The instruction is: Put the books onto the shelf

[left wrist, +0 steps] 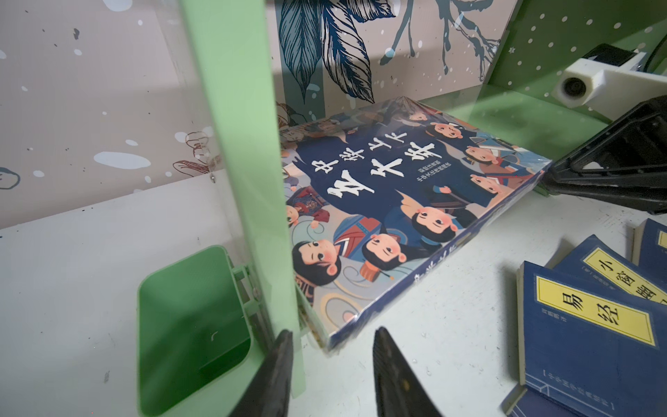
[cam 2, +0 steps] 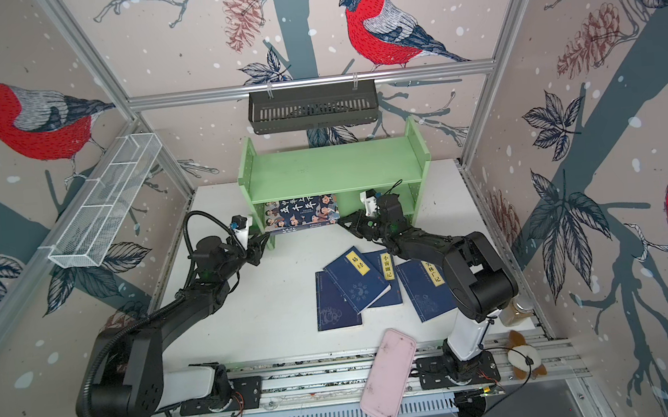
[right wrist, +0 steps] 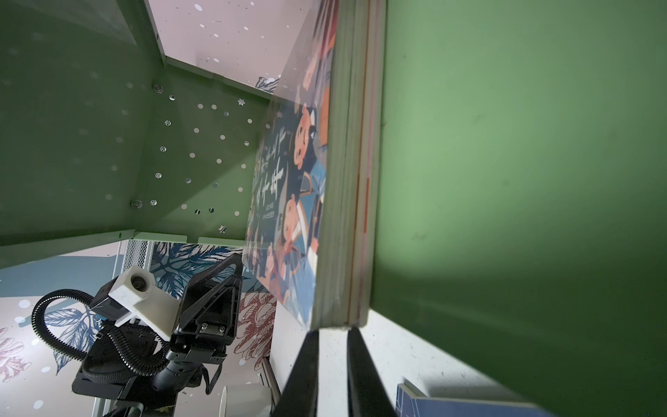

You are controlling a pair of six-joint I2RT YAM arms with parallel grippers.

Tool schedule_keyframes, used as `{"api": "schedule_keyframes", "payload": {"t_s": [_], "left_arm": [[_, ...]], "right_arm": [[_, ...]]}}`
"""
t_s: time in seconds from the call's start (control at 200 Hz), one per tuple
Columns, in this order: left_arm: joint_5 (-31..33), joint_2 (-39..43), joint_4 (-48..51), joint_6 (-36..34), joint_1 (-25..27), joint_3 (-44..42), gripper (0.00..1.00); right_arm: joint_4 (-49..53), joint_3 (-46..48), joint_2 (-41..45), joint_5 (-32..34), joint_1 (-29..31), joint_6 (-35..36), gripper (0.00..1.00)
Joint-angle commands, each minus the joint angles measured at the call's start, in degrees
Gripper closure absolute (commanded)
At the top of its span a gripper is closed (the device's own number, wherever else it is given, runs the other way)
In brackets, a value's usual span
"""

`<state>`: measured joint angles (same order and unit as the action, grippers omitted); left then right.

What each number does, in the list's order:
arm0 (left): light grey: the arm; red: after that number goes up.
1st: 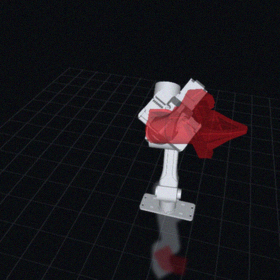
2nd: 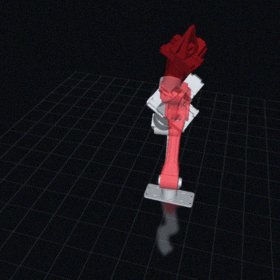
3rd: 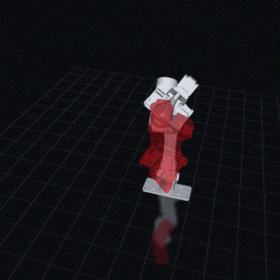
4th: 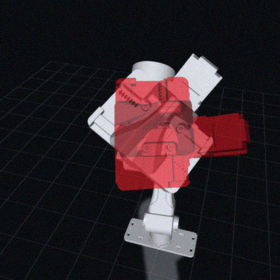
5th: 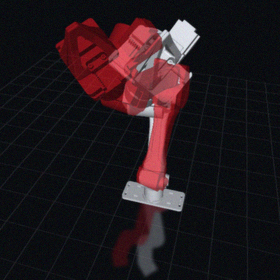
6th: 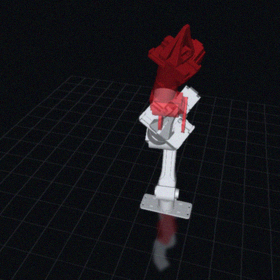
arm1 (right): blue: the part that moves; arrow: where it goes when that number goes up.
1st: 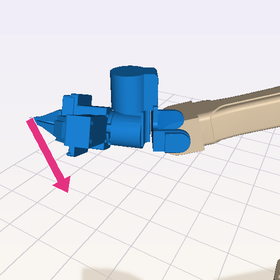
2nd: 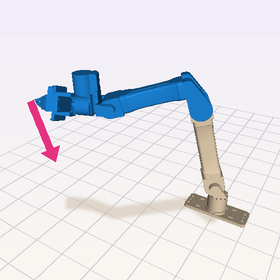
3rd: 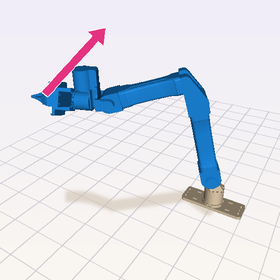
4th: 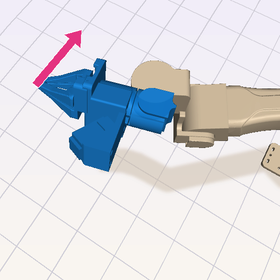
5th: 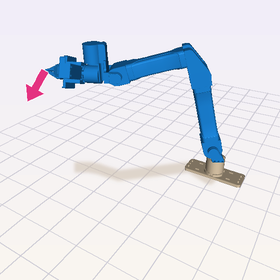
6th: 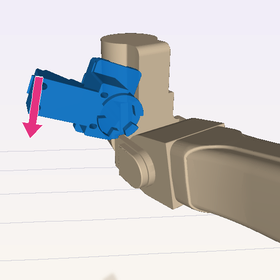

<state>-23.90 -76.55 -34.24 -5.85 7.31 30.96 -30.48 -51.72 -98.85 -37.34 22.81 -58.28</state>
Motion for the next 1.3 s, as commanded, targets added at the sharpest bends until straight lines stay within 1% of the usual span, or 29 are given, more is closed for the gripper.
{"api": "schedule_keyframes", "payload": {"t_s": [0.0, 0.13, 0.315, 0.45, 0.525, 0.59, 0.81, 1.055, 1.295], "left_arm": [[0.17, -0.76, 1.5, -2.57, -0.02, 1.38, 0.62], [0.61, -2.11, 1.99, -2.81, -0.02, 2.5, 0.62], [2.58, -3.07, 2.17, -2.79, 0.03, 2.97, 0.66], [2.89, -2.94, 1.52, -2.85, 0.07, 2.7, 0.68], [3.31, -2.91, 0.98, -2.59, 0.07, 2.62, 0.72], [3.38, -2.86, 0.59, -2.37, 0.09, 2.53, 0.74], [3.34, -2.94, -0.04, -1.98, 0.16, 2.35, 0.75], [3.52, -2.71, -0.47, -1.71, 0.25, 2.35, 0.82], [4.12, -2.15, -0.45, -1.62, 0.25, 1.91, 0.82]], "right_arm": [[-2.82, -0.3, -0.18, -0.49, 0.04, 0.27, 0.83], [-2.83, 0.09, 0.06, -0.8, 0.13, 0.27, 0.84], [-2.66, 0.75, 0.93, -0.88, 0.14, 0.43, 0.84], [-2.55, 0.92, 1.03, -0.96, 0.21, 0.53, 0.84], [-2.65, 0.87, 0.96, -1.04, 0.25, 0.42, 0.84], [-2.83, 0.88, 0.92, -1.1, 0.23, 0.33, 0.84], [-3.42, 0.62, 0.4, -1.32, 0.22, 0.07, 0.84], [-3.95, 0.18, -0.09, -1.22, 0.22, -0.32, 0.84], [-4.4, -0.43, -0.81, -1.24, 0.4, -0.65, 0.84]]}}
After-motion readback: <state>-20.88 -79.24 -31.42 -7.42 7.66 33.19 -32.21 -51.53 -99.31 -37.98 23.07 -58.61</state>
